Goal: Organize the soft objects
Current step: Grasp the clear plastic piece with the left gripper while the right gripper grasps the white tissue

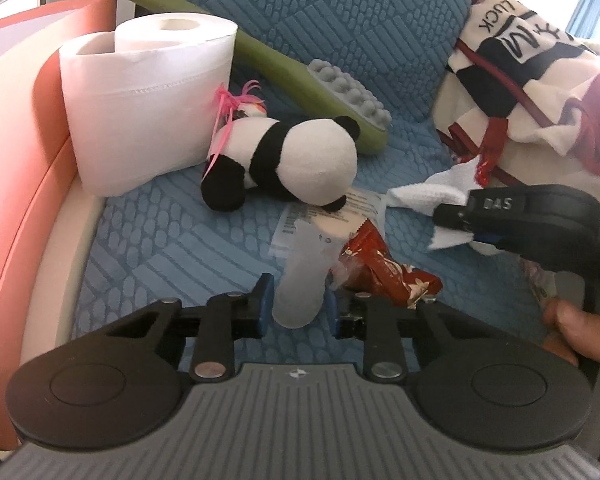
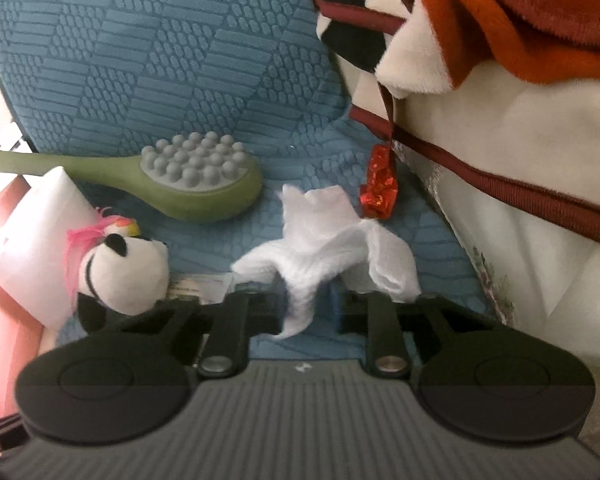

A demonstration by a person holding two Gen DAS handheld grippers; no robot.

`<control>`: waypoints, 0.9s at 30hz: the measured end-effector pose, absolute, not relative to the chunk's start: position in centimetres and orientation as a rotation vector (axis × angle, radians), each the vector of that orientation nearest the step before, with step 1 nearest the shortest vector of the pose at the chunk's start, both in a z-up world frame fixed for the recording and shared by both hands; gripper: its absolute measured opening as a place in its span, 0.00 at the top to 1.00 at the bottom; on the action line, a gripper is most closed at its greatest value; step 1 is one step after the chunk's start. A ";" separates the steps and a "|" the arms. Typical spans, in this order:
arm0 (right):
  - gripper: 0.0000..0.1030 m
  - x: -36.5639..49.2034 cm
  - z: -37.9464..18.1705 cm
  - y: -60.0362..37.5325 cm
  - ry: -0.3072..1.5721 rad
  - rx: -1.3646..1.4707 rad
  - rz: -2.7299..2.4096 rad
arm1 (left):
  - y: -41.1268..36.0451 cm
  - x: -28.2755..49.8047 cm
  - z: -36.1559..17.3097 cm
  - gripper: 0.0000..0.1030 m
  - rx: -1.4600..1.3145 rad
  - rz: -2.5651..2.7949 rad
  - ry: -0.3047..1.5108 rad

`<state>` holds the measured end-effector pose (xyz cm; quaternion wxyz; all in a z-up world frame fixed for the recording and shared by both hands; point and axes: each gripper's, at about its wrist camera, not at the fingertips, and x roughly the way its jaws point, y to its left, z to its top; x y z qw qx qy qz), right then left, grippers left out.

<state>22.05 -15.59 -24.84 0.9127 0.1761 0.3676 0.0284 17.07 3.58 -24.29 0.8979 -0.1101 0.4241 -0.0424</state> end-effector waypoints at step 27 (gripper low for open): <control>0.92 14.9 -17.9 -11.7 0.695 0.209 0.240 | 7.0 13.8 -15.8 0.75 -0.307 -0.070 0.825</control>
